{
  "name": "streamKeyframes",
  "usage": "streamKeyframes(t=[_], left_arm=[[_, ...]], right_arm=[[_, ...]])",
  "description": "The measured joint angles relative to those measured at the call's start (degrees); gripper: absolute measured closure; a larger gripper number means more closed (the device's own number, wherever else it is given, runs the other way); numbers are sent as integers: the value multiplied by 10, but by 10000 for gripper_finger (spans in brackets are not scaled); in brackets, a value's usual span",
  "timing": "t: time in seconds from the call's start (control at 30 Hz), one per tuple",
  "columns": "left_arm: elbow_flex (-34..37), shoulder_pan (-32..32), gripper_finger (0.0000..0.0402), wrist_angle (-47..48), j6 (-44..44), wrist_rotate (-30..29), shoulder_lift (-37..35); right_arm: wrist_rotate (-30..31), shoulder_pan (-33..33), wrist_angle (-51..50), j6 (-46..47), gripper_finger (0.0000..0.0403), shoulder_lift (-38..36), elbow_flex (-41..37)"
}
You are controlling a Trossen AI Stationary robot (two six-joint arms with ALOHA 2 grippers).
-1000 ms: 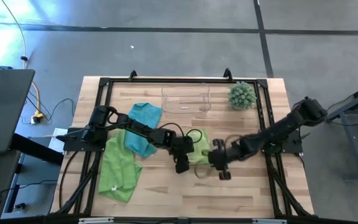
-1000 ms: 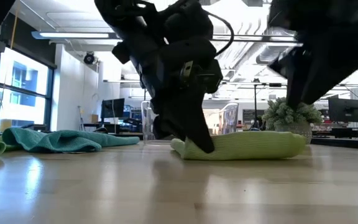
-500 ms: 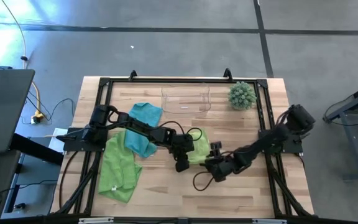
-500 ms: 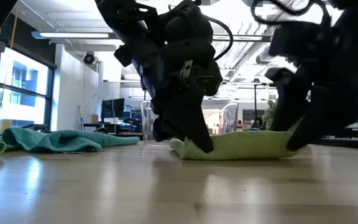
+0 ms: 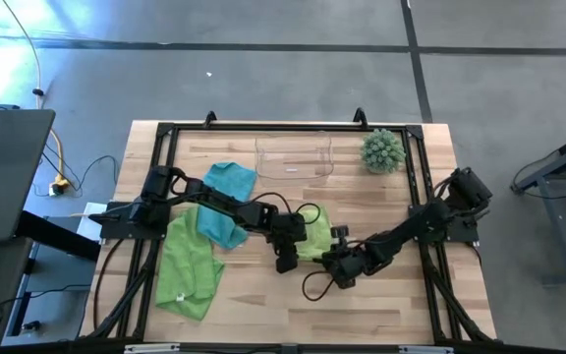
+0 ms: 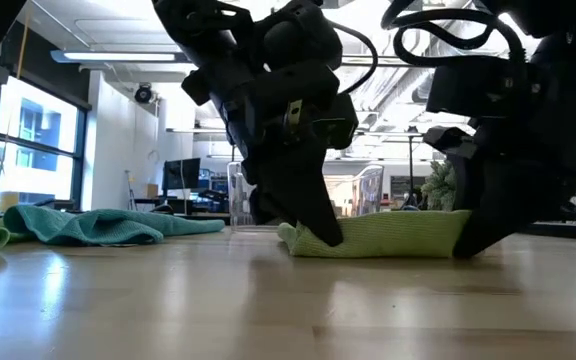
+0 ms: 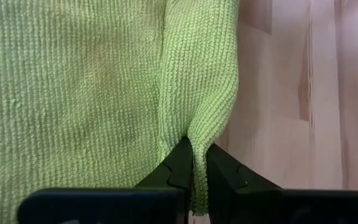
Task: Roll microfiber towels into tight, uniform cylinder then place into a basket
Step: Roll the light green microfiber cloth
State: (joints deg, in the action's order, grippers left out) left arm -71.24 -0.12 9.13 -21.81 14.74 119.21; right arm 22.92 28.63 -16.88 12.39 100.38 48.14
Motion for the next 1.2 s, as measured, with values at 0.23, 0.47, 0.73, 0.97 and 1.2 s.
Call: streamKeyframes(t=[0.23,0.47,0.73,0.97,1.2], left_arm=[[2,-10,361,15,20,-54,-17],[2,-39,304,68,59,-117,-35],[2,-81,267,96,100,-239,-46],[3,-130,265,139,139,-375,-64],[2,-178,265,130,188,-466,-65]], right_arm=[[-75,-31,5,48,388,-1,0],[-130,-68,12,73,398,-24,-2],[-221,-121,72,102,401,-44,-42],[-275,-160,297,204,402,-85,-175],[-328,-210,342,344,402,-89,-229]])
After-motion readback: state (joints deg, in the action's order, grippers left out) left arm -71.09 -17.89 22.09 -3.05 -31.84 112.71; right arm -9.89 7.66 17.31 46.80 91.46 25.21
